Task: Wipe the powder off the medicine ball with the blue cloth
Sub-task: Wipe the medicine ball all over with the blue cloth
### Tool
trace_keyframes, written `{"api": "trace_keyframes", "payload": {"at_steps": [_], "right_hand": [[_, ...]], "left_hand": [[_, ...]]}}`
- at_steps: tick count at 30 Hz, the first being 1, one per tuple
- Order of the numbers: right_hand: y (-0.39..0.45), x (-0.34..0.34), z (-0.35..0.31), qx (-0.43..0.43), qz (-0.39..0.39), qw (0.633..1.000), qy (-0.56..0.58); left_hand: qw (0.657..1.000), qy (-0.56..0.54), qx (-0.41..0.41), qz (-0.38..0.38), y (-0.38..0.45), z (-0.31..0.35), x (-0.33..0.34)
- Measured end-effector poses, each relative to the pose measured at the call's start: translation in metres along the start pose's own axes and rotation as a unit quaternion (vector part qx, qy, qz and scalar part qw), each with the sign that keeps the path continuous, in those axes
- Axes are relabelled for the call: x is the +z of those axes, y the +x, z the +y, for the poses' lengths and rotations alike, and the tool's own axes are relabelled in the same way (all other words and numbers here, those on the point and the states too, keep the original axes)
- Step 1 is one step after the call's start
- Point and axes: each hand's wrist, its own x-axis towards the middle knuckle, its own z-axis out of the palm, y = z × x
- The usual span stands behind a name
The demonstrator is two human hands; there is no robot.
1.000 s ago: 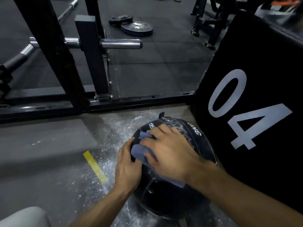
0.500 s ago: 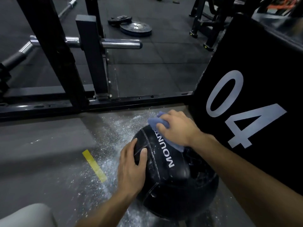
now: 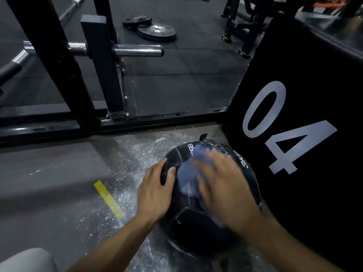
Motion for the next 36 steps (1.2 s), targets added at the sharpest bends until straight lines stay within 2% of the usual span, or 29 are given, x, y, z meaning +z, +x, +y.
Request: {"api": "trace_keyframes", "payload": {"at_steps": [3,5,8,12,14,16,18,20,23,27,32,36], "right_hand": [[0.067,-0.018,0.033,0.215,-0.030,0.972,0.086],[0.092,-0.020,0.047,0.279,-0.061,0.951,0.118],[0.074,-0.009,0.038,0.221,-0.058,0.972,0.057],[-0.005,0.002,0.009,0.082,0.011,0.997,0.010],[-0.038,0.013,0.010,0.045,0.037,0.998,0.002],[-0.055,0.020,0.022,0.097,0.055,0.993,0.032],[-0.061,0.020,0.036,0.196,0.090,0.972,0.096],[-0.064,0.018,0.051,0.282,0.134,0.940,0.138],[-0.072,0.016,0.071,0.335,0.169,0.913,0.161],[-0.078,0.014,0.085,0.336,0.156,0.916,0.156],[-0.072,0.013,0.070,0.305,0.164,0.916,0.202],[-0.059,0.021,0.063,0.294,0.159,0.909,0.250]], "left_hand": [[1.000,0.015,0.000,0.001,0.002,0.012,0.002],[1.000,0.001,-0.006,0.002,0.004,0.018,0.005],[1.000,-0.017,-0.019,0.008,0.009,0.021,0.008],[0.999,-0.022,-0.026,0.004,0.009,0.022,0.009],[0.996,-0.071,-0.044,-0.016,0.010,0.027,0.008],[0.989,-0.127,-0.065,-0.035,0.012,0.028,0.011],[0.976,-0.170,-0.124,-0.062,0.016,0.015,0.020],[0.937,-0.250,-0.219,-0.105,0.015,-0.006,0.030],[0.840,-0.380,-0.361,-0.142,0.006,-0.021,0.051],[0.765,-0.475,-0.400,-0.169,-0.003,-0.017,0.076],[0.778,-0.456,-0.417,-0.117,-0.015,-0.005,0.059],[0.836,-0.399,-0.362,-0.106,-0.021,0.017,0.016]]}}
